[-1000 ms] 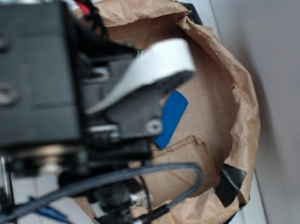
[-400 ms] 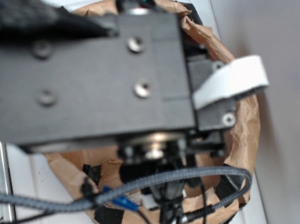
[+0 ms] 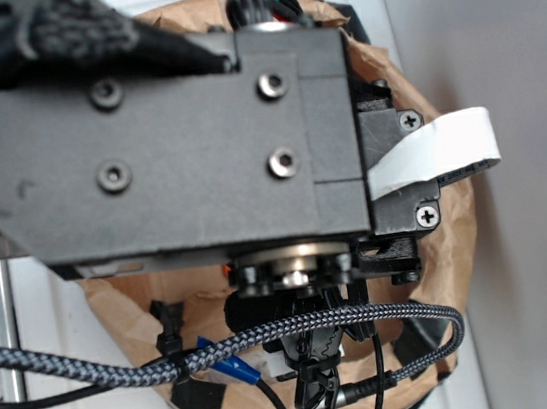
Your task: Grab the blue sponge.
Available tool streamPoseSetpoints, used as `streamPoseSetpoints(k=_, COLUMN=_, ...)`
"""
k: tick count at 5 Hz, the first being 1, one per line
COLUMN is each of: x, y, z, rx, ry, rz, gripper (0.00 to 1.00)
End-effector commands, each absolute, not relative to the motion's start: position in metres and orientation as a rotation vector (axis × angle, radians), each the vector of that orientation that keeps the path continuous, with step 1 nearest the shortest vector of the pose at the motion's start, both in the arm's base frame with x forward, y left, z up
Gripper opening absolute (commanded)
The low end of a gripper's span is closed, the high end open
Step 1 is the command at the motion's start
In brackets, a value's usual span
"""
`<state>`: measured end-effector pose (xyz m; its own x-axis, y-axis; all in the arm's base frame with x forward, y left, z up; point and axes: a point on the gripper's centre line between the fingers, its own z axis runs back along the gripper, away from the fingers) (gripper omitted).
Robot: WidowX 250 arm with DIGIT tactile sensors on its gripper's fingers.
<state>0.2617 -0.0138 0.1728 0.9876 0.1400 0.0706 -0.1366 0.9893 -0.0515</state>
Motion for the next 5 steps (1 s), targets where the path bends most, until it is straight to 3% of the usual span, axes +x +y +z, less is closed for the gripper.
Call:
streamPoseSetpoints(k=1, x=0.268, y=-0.007, z=0.188, rx=-0.049, ry=-0.133, rz=0.16, gripper=1.0)
streamPoseSetpoints(k=2, x=0.255, y=0.027, z=0.179, rx=-0.115, ry=-0.142, rz=0.251, gripper=1.0)
streamPoseSetpoints(k=3, x=0.256, y=0.038, z=0.161, rx=-0.184, ry=-0.193, rz=0.367, gripper=1.0)
streamPoseSetpoints(k=4, x=0.266, y=0.036, z=0.147, rx=-0.195, ry=-0.215, rz=0.471, gripper=1.0)
streamPoseSetpoints(k=5, x=0.276, y=0.026, z=0.137, rx=-0.163, ry=-0.227, rz=0.499, gripper=1.0)
